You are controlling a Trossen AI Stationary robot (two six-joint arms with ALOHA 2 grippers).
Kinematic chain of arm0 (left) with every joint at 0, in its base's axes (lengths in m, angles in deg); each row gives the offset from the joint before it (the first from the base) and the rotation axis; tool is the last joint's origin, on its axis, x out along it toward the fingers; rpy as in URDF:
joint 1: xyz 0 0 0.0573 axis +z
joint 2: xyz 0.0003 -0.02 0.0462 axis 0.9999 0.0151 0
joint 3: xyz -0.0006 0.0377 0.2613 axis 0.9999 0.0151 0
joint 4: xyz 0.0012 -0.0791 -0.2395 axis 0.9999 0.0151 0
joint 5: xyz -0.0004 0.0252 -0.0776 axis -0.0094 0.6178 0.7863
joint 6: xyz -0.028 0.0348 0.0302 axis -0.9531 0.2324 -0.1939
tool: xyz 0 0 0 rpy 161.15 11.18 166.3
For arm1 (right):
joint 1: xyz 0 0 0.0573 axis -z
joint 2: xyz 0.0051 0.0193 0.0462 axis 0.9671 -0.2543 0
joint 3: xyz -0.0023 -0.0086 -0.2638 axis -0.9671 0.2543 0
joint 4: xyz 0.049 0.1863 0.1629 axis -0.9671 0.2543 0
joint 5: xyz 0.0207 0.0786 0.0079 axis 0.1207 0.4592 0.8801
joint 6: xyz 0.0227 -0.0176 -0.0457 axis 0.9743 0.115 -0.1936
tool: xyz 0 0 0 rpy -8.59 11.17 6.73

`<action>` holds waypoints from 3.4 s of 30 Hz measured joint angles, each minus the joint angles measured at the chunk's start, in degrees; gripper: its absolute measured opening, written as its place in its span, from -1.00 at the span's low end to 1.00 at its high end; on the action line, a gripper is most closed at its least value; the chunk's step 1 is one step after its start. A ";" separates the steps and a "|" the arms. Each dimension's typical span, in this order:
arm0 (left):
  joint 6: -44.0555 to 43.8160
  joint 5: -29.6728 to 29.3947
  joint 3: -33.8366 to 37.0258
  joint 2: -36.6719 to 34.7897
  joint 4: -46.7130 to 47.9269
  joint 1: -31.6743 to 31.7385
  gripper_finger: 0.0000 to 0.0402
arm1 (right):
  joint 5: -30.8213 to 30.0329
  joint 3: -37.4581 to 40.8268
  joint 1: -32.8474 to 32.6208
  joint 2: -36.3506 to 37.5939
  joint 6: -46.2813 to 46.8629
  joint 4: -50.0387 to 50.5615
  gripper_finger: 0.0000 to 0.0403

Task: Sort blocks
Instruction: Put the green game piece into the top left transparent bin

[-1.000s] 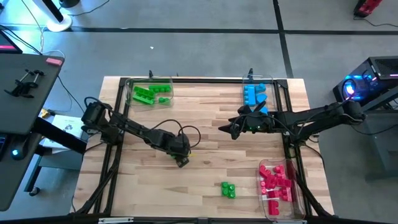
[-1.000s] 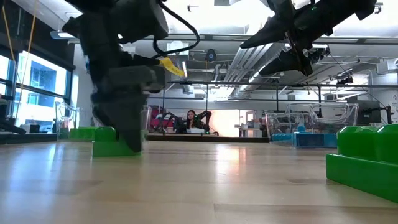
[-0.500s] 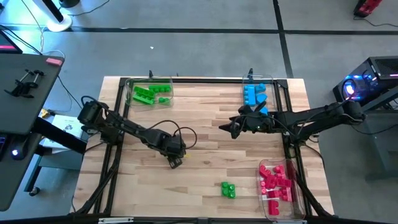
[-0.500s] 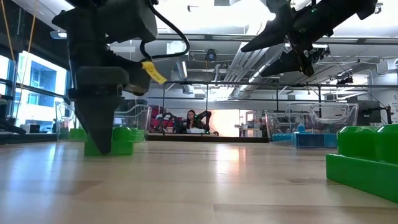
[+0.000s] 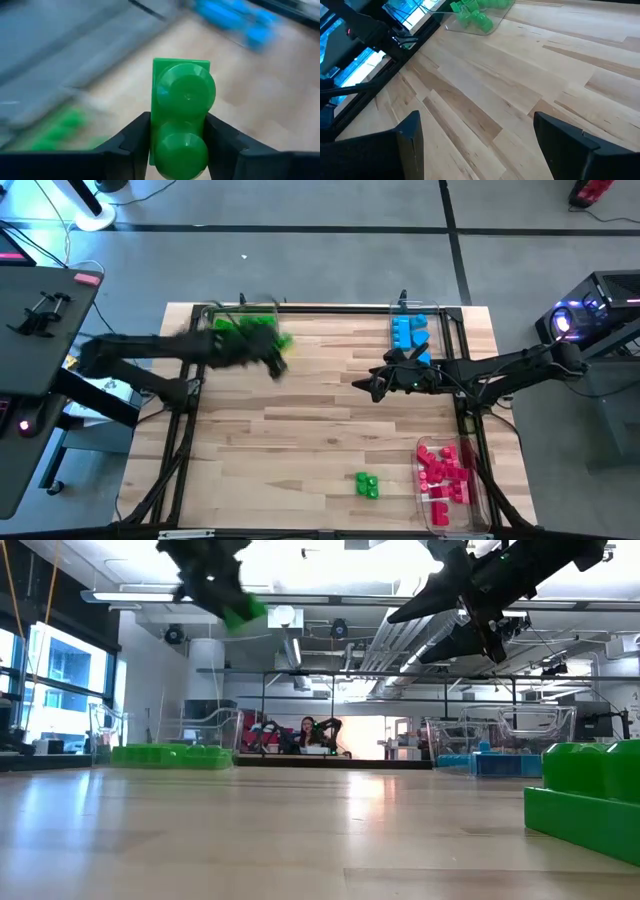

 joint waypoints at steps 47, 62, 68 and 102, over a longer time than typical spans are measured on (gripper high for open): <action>-17.42 28.64 26.23 1.45 -36.11 -5.83 0.05 | 24.81 -12.11 -26.54 -17.46 15.80 8.21 0.17; -17.43 28.50 27.43 1.45 -36.33 -4.40 0.05 | 26.49 -33.36 -25.84 -38.02 -19.15 29.04 -0.97; -17.39 28.52 27.43 1.45 -36.29 -4.47 0.05 | 28.86 -33.50 -25.91 -40.64 -21.43 26.33 -1.00; -14.35 44.40 27.43 -0.80 -34.72 -4.52 0.05 | 15.14 -33.26 -11.92 -44.18 -39.16 18.40 -1.00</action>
